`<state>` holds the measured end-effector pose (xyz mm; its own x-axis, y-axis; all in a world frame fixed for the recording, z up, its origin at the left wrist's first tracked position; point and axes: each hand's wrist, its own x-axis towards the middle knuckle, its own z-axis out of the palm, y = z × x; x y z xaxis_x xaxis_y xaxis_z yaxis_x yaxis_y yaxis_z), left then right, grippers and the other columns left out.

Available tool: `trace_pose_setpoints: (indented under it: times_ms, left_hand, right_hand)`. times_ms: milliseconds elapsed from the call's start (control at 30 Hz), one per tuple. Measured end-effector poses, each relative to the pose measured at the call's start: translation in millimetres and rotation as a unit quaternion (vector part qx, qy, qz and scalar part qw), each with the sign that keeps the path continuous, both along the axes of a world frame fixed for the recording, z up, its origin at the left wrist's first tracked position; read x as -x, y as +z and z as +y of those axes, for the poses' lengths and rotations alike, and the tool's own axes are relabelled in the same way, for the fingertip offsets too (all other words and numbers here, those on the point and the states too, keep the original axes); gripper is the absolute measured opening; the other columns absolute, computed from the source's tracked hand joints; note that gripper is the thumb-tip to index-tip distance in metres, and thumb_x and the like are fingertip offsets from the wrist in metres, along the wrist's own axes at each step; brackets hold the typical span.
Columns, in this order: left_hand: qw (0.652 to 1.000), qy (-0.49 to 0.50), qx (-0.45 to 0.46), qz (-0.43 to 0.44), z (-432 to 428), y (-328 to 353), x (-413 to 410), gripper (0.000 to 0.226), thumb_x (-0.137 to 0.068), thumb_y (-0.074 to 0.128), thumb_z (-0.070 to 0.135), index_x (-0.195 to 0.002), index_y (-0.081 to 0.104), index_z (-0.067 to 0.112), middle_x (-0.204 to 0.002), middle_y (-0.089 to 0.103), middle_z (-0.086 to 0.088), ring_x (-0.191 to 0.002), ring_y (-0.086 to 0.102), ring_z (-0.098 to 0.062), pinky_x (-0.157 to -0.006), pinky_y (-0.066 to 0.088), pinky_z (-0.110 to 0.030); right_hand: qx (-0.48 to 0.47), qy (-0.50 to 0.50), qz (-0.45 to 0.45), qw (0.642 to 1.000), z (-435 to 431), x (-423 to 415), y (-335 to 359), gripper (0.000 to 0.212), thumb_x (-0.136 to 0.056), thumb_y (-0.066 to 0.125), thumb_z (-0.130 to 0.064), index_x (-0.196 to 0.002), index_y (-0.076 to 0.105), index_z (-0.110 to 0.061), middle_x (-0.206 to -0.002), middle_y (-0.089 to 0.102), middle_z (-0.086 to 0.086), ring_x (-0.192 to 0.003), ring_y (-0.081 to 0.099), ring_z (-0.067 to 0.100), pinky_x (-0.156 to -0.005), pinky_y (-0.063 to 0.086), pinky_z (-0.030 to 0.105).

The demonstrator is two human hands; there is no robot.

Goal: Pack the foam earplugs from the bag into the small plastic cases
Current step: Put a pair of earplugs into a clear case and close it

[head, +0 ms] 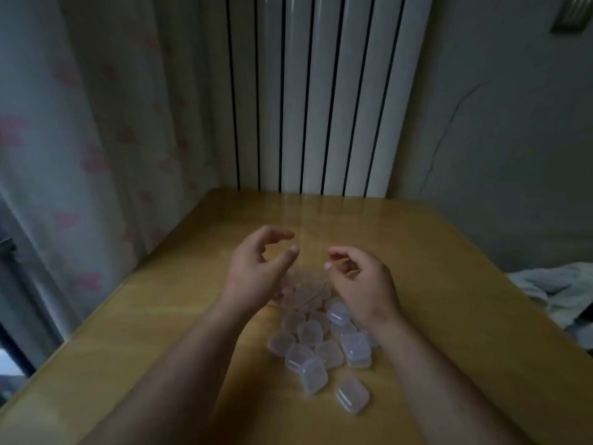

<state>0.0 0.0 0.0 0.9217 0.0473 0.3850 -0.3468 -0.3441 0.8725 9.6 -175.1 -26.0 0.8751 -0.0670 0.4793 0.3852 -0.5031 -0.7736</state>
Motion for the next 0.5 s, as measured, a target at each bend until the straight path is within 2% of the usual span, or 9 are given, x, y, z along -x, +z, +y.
trace_pose_setpoints:
  times_ms: [67, 133, 200, 233, 300, 400, 433, 500]
  left_hand:
    - [1.000, 0.015, -0.013, -0.002, 3.0, 1.2, -4.3, 0.023, -0.093, 0.065, 0.026, -0.116, 0.064, 0.022, -0.121, 0.058, 0.009, -0.078, 0.058, 0.016, -0.049, 0.046, -0.007]
    - [0.999, 0.031, -0.018, -0.006, 9.6, -5.5, -13.1, 0.020, -0.092, 0.065, 0.027, -0.112, 0.065, 0.026, -0.116, 0.060, 0.013, -0.093, 0.058, 0.008, -0.062, 0.044, -0.011]
    - [0.998, 0.051, 0.010, 0.021, 15.5, -14.7, -23.2, 0.014, -0.092, 0.066, 0.027, -0.106, 0.067, 0.028, -0.112, 0.064, 0.012, -0.107, 0.056, -0.006, -0.075, 0.044, -0.019]
    - [0.997, 0.059, 0.031, 0.039, 18.1, -20.6, -26.9, 0.012, -0.092, 0.066, 0.026, -0.103, 0.067, 0.030, -0.111, 0.065, 0.010, -0.107, 0.058, -0.009, -0.077, 0.046, -0.023]
    - [0.995, 0.070, 0.035, 0.066, 21.0, -32.1, -31.0, 0.010, -0.093, 0.065, 0.025, -0.098, 0.066, 0.033, -0.109, 0.064, 0.008, -0.102, 0.060, -0.010, -0.076, 0.048, -0.026]
    - [0.990, 0.097, -0.042, 0.092, 23.0, -42.7, -41.3, 0.012, -0.097, 0.057, 0.025, -0.104, 0.062, 0.033, -0.102, 0.061, 0.011, -0.084, 0.057, 0.001, -0.073, 0.052, -0.029]
    - [0.986, 0.114, -0.068, 0.099, 25.6, -44.2, -46.4, 0.014, -0.099, 0.054, 0.026, -0.108, 0.063, 0.033, -0.099, 0.061, 0.012, -0.081, 0.058, -0.001, -0.073, 0.052, -0.029]
    - [0.974, 0.146, -0.116, 0.125, 32.6, -48.2, -56.1, 0.022, -0.101, 0.049, 0.033, -0.115, 0.065, 0.028, -0.102, 0.064, 0.005, -0.091, 0.062, -0.016, -0.082, 0.051, -0.033]
  right_hand:
    - [0.003, -0.010, 0.000, 1.000, 3.2, -2.5, 3.4, 0.017, -0.085, 0.069, -0.019, -0.101, 0.070, -0.025, -0.096, 0.065, -0.012, -0.082, 0.059, 0.004, -0.073, 0.052, 0.023]
    - [0.017, -0.014, -0.002, 1.000, 5.6, -3.5, 4.3, 0.010, -0.083, 0.070, -0.020, -0.089, 0.066, -0.027, -0.083, 0.062, -0.012, -0.073, 0.056, 0.003, -0.067, 0.049, 0.021]
    - [0.045, -0.019, -0.009, 0.999, 7.1, -3.3, 4.0, 0.021, -0.082, 0.071, -0.020, -0.074, 0.054, -0.028, -0.065, 0.051, -0.012, -0.059, 0.046, 0.004, -0.056, 0.041, 0.018]
    - [0.059, -0.019, -0.004, 0.998, 7.4, -2.3, 2.6, 0.026, -0.081, 0.072, -0.020, -0.070, 0.049, -0.027, -0.060, 0.046, -0.012, -0.055, 0.043, 0.004, -0.052, 0.036, 0.017]
    - [0.087, -0.012, 0.019, 0.996, 8.5, -0.5, -4.5, 0.024, -0.081, 0.072, -0.023, -0.068, 0.052, -0.026, -0.055, 0.047, -0.014, -0.053, 0.043, 0.002, -0.050, 0.034, 0.016]
    - [0.140, 0.021, 0.067, 0.988, 11.3, -1.6, -15.2, 0.002, -0.084, 0.067, -0.031, -0.083, 0.069, -0.031, -0.067, 0.058, -0.020, -0.068, 0.052, -0.001, -0.065, 0.042, 0.021]
    - [0.170, 0.034, 0.079, 0.982, 12.3, -3.4, -16.6, 0.011, -0.087, 0.062, -0.030, -0.093, 0.071, -0.033, -0.075, 0.060, -0.020, -0.079, 0.053, 0.000, -0.073, 0.045, 0.023]
    - [0.228, 0.061, 0.080, 0.969, 15.4, -5.1, -14.8, 0.029, -0.093, 0.050, -0.023, -0.110, 0.070, -0.034, -0.095, 0.065, -0.023, -0.098, 0.050, 0.006, -0.087, 0.044, 0.025]
